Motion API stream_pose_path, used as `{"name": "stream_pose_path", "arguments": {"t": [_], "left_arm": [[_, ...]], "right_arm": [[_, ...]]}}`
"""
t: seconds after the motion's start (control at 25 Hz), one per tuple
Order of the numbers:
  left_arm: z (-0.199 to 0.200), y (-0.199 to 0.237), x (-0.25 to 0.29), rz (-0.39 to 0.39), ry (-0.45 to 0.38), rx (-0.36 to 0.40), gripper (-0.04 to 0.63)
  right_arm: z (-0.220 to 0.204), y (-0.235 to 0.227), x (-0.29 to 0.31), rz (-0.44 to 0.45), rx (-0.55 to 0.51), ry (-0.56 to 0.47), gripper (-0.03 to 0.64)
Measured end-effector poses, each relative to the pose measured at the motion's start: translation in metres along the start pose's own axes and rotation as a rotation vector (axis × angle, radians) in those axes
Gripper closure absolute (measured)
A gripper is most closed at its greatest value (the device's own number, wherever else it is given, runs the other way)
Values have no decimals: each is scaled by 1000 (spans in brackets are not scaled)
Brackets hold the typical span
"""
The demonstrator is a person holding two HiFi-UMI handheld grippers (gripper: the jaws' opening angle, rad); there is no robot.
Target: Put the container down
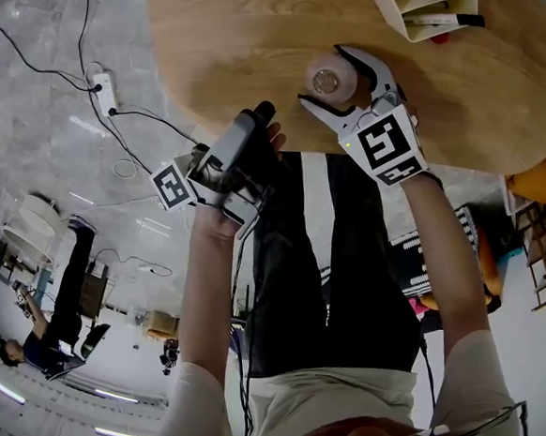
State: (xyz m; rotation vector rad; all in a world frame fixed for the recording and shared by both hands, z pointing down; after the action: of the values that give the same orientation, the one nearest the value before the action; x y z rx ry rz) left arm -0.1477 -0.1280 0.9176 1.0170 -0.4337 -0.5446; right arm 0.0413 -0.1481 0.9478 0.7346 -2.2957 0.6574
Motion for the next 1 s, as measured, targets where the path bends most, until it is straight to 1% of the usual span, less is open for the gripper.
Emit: {"name": "stream_pose_path", "arguments": {"t": [0.32, 0.52, 0.76, 1.0], "left_arm": [[-8, 5, -5, -10, 12, -2, 296], [-19, -1, -11, -25, 12, 8, 296], [-20, 10, -18, -35, 6, 16, 296], [-30, 4, -23, -52, 0, 10, 298]], "right_arm": [[-7, 7, 2, -48, -58, 26, 221], [-7, 14, -7, -77, -102, 37, 219], [-12, 14, 1, -89, -148, 45, 219], [-12, 15, 1, -86, -168, 64, 219]]}}
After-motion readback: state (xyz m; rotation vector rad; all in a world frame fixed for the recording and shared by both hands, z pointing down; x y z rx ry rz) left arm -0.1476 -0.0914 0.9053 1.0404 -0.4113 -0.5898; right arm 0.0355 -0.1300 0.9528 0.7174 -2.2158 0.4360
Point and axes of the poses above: the fingertips, and each gripper's own axes: x forward along the fingers, y to its left, z out of its top, the point moved 8 cm from there along -x, backward along the fingers, and after that the axes turned 5 degrees about -x, right-handed, at the moved point
